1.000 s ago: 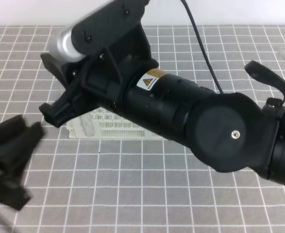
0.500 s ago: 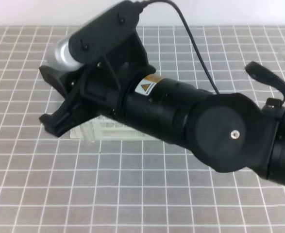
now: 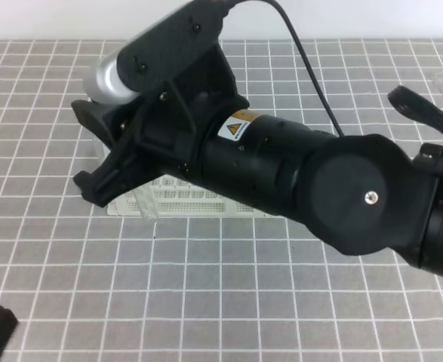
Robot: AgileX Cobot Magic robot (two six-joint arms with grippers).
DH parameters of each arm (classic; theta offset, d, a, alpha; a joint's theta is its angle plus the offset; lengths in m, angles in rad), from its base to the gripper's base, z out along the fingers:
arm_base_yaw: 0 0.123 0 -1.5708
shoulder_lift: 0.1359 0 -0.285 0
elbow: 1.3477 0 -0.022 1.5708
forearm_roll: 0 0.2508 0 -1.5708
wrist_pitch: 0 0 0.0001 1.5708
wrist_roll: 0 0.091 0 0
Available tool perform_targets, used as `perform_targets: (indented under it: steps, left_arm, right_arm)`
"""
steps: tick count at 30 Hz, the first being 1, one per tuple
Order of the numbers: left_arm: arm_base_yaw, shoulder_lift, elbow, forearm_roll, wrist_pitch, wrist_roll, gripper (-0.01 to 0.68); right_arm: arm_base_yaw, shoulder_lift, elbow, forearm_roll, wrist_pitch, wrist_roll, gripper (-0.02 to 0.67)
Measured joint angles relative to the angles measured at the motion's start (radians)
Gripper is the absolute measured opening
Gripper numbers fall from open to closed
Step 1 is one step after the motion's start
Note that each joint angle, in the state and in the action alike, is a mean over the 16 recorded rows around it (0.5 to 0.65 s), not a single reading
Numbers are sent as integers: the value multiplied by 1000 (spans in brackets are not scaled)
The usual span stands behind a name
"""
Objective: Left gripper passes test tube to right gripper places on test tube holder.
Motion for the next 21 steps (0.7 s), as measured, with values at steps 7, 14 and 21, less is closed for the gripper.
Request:
perform_targets:
  steps: [7, 14, 21]
  left_arm:
    - [0, 1, 83, -1, -13, -28, 0]
    - [0, 2, 105, 0, 18, -38, 0]
    - [0, 2, 105, 4, 41, -38, -1]
  right_arm:
    - [-1, 0, 0, -1, 2, 0, 89]
    - [-1, 1, 0, -2, 2, 0, 89]
    - [-1, 5, 0, -2, 2, -8, 88]
